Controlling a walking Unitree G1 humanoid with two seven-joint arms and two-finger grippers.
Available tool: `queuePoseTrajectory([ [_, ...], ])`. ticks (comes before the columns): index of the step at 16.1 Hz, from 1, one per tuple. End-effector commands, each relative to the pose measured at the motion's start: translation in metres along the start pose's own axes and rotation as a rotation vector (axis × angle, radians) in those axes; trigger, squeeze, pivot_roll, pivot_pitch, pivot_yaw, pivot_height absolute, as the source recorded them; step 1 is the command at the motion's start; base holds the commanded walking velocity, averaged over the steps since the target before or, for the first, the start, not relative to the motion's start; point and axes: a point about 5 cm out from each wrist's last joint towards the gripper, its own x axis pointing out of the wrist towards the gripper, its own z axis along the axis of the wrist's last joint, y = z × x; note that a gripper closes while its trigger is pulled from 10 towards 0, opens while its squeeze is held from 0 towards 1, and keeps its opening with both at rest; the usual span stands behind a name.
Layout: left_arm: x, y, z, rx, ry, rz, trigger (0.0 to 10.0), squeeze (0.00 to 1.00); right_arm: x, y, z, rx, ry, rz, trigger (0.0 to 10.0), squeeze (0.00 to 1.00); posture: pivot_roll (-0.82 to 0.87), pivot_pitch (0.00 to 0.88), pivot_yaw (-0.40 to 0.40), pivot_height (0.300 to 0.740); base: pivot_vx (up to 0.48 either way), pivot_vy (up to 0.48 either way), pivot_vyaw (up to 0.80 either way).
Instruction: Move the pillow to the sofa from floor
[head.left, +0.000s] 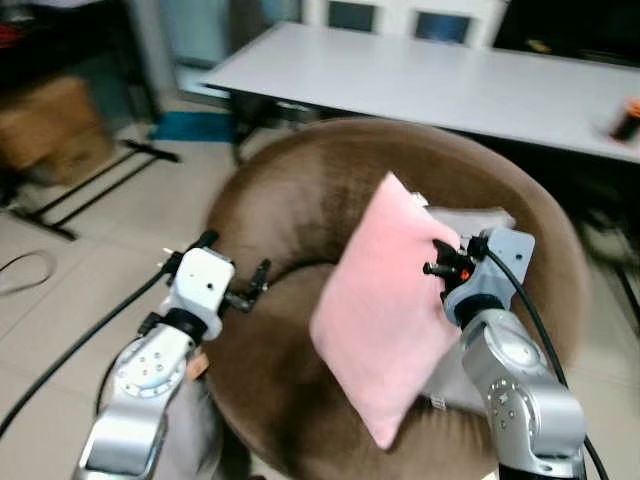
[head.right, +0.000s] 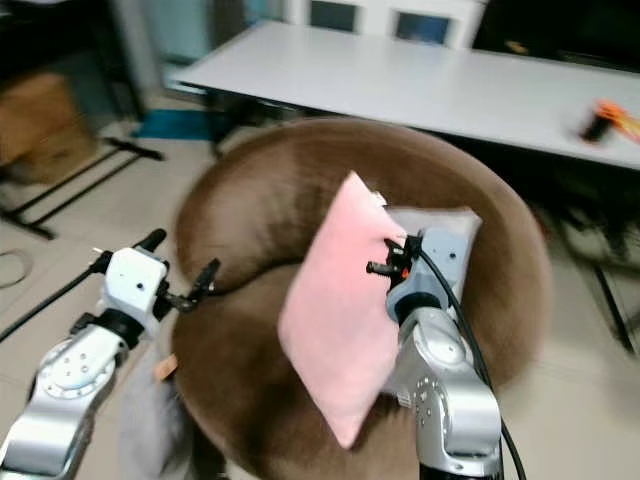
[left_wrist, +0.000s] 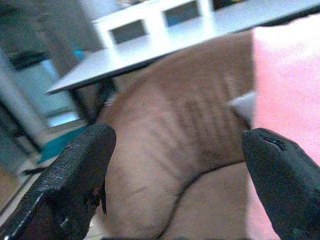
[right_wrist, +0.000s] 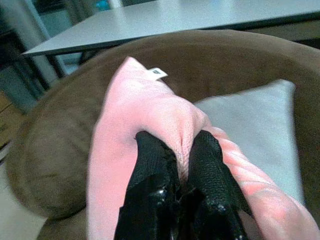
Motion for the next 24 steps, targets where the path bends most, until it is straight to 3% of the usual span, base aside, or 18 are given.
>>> queuePoseTrajectory([
  [1, -0.002, -0.003, 0.001, -0.001, -0.006, -0.026, 10.0, 0.68, -0.003, -0.002, 0.006, -0.007, -0.020, 0.008, 10.0, 0.00, 0.00, 0.000, -0.022, 0.740, 0.000, 0.000, 0.00],
  [8, -0.011, -0.001, -0.006, 0.024, 0.021, -0.025, 10.0, 0.69, 0.002, 0.011, 0.007, -0.024, 0.001, 0.106, 10.0, 0.00, 0.02, 0.000, -0.062, 0.740, 0.000, 0.000, 0.00],
  [11, -0.018, -0.001, -0.010, 0.028, 0.041, -0.097, 10.0, 0.69, 0.006, 0.015, 0.008, -0.003, 0.027, 0.168, 10.0, 0.00, 0.04, 0.000, -0.078, 0.740, 0.000, 0.000, 0.00],
  [17, -0.034, -0.016, -0.019, 0.030, 0.126, -0.383, 10.0, 0.69, 0.041, 0.007, -0.013, 0.124, 0.105, 0.191, 10.0, 0.00, 0.05, 0.000, -0.063, 0.740, 0.000, 0.000, 0.00],
  [18, -0.036, -0.016, -0.020, 0.039, 0.147, -0.426, 10.0, 0.69, 0.055, 0.004, -0.017, 0.126, 0.122, 0.213, 10.0, 0.00, 0.05, 0.000, -0.059, 0.740, 0.000, 0.000, 0.00],
  [21, -0.036, -0.015, -0.021, 0.047, 0.156, -0.449, 10.0, 0.69, 0.071, -0.001, -0.027, 0.084, 0.160, 0.199, 10.0, 0.00, 0.05, 0.000, -0.046, 0.740, 0.000, 0.000, 0.00],
  [22, -0.035, -0.013, -0.022, 0.056, 0.163, -0.465, 10.0, 0.69, 0.087, -0.008, -0.035, 0.016, 0.174, 0.152, 10.0, 1.00, 0.05, 0.000, -0.041, 0.740, 0.000, 0.000, 0.00],
  [24, -0.034, -0.011, -0.022, 0.067, 0.168, -0.472, 10.0, 0.69, 0.098, -0.015, -0.028, -0.045, 0.130, 0.109, 10.0, 1.00, 0.06, 0.000, -0.044, 0.740, 0.000, 0.000, 0.00],
])
